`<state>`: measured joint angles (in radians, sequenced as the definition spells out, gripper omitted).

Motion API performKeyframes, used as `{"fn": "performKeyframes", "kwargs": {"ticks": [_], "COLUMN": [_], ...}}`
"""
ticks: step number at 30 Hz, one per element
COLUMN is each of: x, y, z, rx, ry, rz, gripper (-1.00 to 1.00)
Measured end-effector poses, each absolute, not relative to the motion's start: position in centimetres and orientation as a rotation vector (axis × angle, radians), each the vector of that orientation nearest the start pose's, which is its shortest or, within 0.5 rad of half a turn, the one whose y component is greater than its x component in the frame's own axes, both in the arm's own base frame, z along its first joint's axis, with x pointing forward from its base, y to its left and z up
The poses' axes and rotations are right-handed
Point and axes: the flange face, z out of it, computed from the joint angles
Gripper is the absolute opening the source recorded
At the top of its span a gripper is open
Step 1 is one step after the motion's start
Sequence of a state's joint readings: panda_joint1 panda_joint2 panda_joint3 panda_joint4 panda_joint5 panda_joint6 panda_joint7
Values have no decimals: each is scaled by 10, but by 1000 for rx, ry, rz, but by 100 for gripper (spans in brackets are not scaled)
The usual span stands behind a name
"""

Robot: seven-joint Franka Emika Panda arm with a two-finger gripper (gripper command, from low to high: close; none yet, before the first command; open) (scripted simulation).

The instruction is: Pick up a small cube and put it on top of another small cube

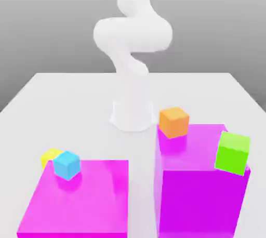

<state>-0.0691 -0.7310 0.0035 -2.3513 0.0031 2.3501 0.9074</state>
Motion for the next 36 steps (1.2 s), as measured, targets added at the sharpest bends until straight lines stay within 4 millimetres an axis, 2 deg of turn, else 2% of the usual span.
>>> {"fn": "performKeyframes", "kwargs": {"ticks": [2,5,8,11,14,18,23,25,27,33,34,36], "x": [392,409,414,408,393,358,300,269,258,258,258,258], "y": [-47,-82,-116,-150,-180,-211,-232,-239,-240,-235,-235,-235], "z": [626,568,509,451,393,320,238,209,188,136,130,130], "rx": [-2310,-2188,-2035,-1853,-1642,-1320,-860,-634,-552,-550,-550,-550], "ry": [1452,1719,1974,2214,2436,2701,2968,3058,3088,3093,3093,3093], "rz": [-860,-750,-641,-534,-426,-284,-106,-36,-8,0,0,-1], "gripper": [0,0,0,0,0,0,0,0,0,0,-100,-100]}}
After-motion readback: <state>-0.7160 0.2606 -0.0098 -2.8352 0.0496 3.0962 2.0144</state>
